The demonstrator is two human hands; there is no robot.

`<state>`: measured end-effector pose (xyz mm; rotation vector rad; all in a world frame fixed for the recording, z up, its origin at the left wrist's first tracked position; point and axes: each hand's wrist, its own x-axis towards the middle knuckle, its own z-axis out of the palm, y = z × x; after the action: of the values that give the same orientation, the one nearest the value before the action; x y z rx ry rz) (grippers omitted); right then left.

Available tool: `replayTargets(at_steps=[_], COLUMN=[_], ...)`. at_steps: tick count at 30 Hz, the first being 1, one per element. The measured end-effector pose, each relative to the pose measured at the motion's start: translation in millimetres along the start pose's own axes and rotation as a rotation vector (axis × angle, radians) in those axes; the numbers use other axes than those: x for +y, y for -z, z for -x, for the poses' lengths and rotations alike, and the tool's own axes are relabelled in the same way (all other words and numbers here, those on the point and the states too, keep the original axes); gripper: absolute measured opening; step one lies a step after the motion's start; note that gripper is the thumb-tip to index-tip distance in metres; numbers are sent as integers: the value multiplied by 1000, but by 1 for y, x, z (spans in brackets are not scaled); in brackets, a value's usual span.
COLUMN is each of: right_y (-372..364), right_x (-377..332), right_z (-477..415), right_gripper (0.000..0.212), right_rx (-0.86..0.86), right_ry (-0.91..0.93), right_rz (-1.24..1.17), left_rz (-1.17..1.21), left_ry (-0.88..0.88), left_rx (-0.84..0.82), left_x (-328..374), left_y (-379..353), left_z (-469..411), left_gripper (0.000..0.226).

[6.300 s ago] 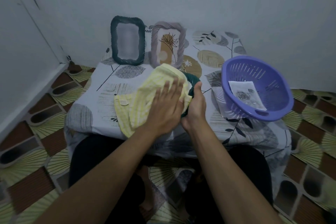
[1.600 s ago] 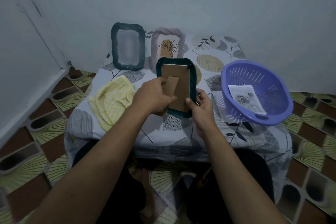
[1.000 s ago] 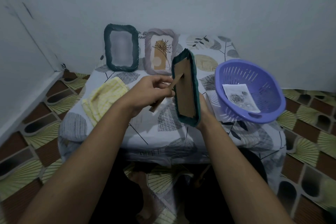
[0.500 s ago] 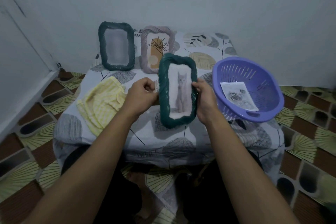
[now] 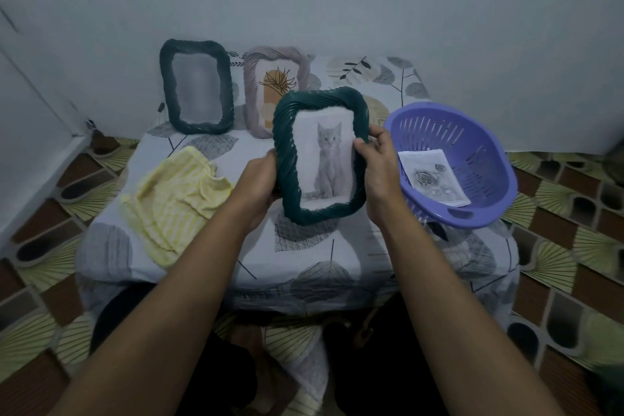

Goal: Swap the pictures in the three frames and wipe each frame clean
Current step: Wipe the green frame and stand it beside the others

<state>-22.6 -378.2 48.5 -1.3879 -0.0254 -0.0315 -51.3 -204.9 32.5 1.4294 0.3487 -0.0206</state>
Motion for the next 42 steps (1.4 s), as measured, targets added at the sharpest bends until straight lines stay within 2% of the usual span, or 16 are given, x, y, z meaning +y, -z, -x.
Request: replayTargets(at_steps=[5,9,12,14,17,22,28,42], right_y=[-2,-2,1,5,10,20,33,41], right_x=[-2,-5,-13,-17,-23,-28,-22,-23], right_z=[-8,-14,-22,-35,-56,-83,-112,-153], right_gripper=[17,22,41,56,57,62,59,51], right_rx=[2,43,65,104,145,160,141,44], right_ry=[64,144,242,226,154,117,59,-28], right_rz=[161,333,577,795,950,826,956,1027], left_rz=[278,294,275,256,228,238,234,193], left_ry=[96,62,10,-5,3,-8,27,84], left_rx=[-223,-254,-242,-232,-212,-187,-177,-95], left_x=[7,19,26,31,37,40,34,25], left_y=[-2,-11,-20,-26,-39,-62,-86,-110], left_z=[-15,-28,-43,-55,-71,-99,-140,-194], left_gripper=[71,72,70,72,79,70,77,70])
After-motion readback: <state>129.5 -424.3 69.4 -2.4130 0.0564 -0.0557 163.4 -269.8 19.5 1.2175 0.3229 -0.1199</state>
